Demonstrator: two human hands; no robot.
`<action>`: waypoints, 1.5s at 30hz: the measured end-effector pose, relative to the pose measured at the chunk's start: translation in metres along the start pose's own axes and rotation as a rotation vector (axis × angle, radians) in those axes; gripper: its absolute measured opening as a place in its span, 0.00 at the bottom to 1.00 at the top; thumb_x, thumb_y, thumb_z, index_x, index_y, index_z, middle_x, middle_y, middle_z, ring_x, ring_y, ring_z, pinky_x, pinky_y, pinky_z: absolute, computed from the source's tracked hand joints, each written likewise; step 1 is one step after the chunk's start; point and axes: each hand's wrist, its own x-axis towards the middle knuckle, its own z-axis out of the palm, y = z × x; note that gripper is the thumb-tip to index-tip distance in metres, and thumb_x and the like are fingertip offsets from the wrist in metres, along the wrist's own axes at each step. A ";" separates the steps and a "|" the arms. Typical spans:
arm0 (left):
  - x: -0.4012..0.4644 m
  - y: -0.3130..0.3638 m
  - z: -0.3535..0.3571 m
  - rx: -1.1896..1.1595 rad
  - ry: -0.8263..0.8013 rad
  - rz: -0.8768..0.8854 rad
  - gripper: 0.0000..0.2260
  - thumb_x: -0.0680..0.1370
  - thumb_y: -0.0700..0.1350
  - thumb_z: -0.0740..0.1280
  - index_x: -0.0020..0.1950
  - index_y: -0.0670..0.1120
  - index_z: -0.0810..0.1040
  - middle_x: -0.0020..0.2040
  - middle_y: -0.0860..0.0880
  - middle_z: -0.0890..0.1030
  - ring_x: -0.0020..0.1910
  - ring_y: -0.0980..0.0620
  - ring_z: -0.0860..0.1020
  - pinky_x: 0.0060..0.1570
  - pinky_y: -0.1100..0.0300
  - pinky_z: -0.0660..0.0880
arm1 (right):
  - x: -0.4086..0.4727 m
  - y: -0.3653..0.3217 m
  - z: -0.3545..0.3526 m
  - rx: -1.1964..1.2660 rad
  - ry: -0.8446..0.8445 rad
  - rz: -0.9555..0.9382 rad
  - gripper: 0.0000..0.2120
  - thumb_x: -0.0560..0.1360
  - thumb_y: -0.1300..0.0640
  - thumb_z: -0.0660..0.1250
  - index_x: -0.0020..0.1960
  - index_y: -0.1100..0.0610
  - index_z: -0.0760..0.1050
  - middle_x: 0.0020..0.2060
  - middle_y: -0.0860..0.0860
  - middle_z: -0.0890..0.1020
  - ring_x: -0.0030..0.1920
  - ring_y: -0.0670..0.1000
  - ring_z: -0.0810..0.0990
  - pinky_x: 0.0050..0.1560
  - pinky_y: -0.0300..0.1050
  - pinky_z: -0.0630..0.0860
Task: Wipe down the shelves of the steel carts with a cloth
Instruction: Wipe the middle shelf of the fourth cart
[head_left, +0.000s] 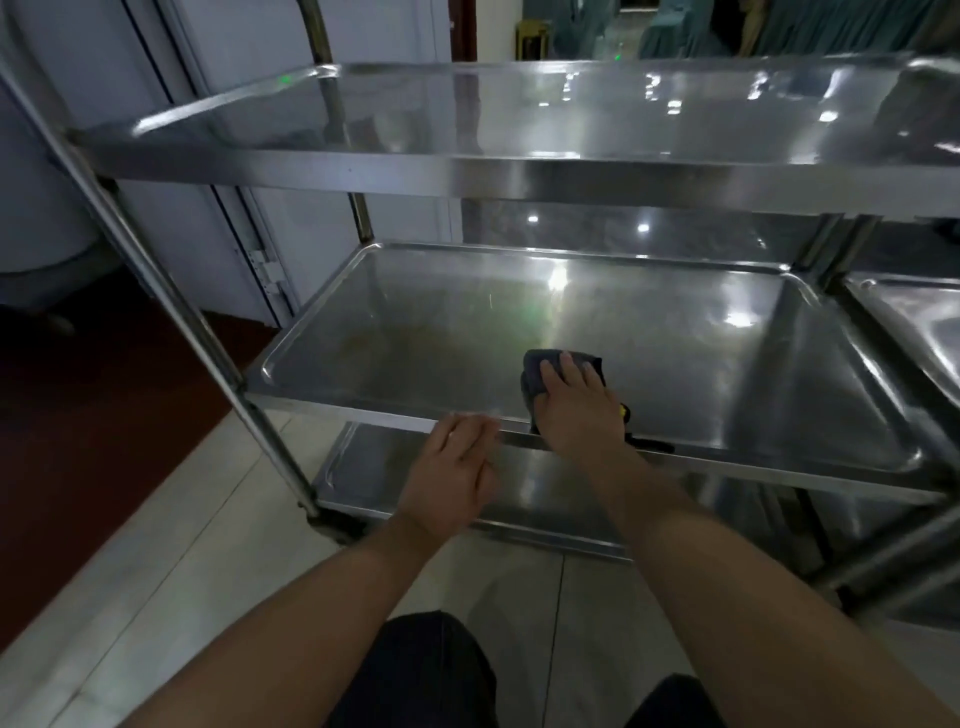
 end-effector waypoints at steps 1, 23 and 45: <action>0.001 0.001 -0.002 0.011 -0.020 -0.006 0.20 0.78 0.41 0.60 0.68 0.36 0.78 0.63 0.39 0.79 0.61 0.42 0.70 0.72 0.58 0.60 | -0.001 0.001 0.000 0.002 0.009 -0.012 0.26 0.83 0.45 0.49 0.81 0.48 0.54 0.82 0.49 0.50 0.80 0.56 0.50 0.75 0.58 0.57; -0.008 -0.033 -0.049 -0.077 -0.151 -0.215 0.19 0.80 0.42 0.58 0.68 0.40 0.78 0.69 0.41 0.74 0.67 0.45 0.70 0.66 0.54 0.70 | -0.023 -0.028 -0.002 0.009 -0.006 -0.024 0.28 0.84 0.46 0.52 0.81 0.50 0.51 0.81 0.51 0.50 0.80 0.61 0.49 0.75 0.59 0.55; -0.044 -0.103 -0.009 -0.114 -0.026 -0.129 0.21 0.80 0.45 0.59 0.71 0.41 0.77 0.69 0.42 0.76 0.66 0.40 0.72 0.73 0.50 0.66 | 0.107 -0.105 -0.001 -0.006 -0.113 0.069 0.27 0.85 0.47 0.46 0.82 0.49 0.47 0.82 0.51 0.47 0.81 0.59 0.47 0.74 0.63 0.55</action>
